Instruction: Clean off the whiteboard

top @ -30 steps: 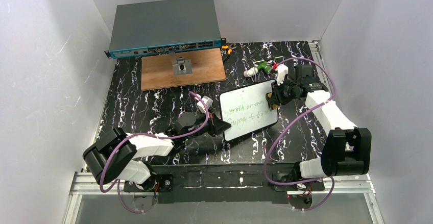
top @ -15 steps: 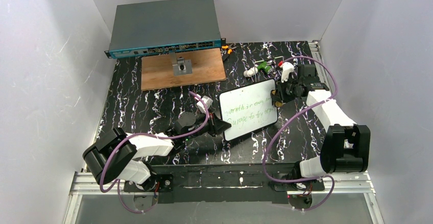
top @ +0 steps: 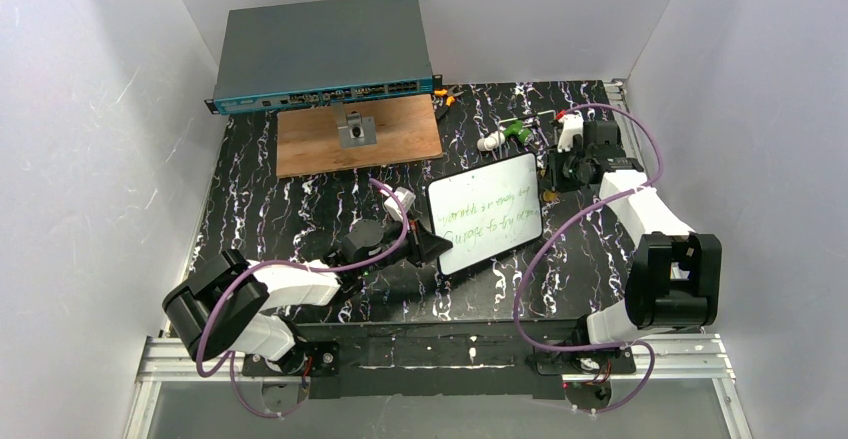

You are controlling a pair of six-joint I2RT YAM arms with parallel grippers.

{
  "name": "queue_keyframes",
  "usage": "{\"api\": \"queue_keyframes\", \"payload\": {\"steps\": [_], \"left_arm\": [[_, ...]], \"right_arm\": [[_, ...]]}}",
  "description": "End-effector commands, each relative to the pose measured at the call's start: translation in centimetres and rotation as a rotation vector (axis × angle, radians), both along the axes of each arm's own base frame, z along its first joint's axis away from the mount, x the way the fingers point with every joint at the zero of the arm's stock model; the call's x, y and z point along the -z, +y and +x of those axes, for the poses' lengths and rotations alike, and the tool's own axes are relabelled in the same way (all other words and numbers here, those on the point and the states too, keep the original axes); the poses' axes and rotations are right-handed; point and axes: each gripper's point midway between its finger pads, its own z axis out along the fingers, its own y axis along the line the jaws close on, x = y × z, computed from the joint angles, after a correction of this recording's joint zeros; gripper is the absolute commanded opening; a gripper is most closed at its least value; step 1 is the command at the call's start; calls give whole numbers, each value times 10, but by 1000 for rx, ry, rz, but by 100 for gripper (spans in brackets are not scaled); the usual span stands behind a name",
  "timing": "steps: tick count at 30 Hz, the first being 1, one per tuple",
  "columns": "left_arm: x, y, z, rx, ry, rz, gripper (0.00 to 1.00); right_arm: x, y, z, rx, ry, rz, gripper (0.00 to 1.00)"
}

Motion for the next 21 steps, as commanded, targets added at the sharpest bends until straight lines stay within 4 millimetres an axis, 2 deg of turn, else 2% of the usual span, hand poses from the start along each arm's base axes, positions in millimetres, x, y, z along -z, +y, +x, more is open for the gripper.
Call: {"api": "queue_keyframes", "payload": {"steps": [1, 7, 11, 13, 17, 21], "left_arm": [[-16, -15, -23, 162, -87, -35, 0], [-17, -16, -23, 166, -88, -33, 0], [-16, -16, -23, 166, -83, -32, 0], [-17, -17, -23, 168, -83, -32, 0], [-17, -17, -22, 167, -82, -32, 0], [-17, -17, -22, 167, -80, -30, 0]], "right_arm": [[-21, 4, 20, -16, -86, 31, 1], [-48, 52, -8, -276, -120, 195, 1], [-58, 71, -22, -368, -134, 247, 1], [-55, 65, -15, -321, -135, 217, 1], [-33, 24, 16, -84, -107, 44, 1], [-17, 1, 26, 24, -68, -48, 1]]}}
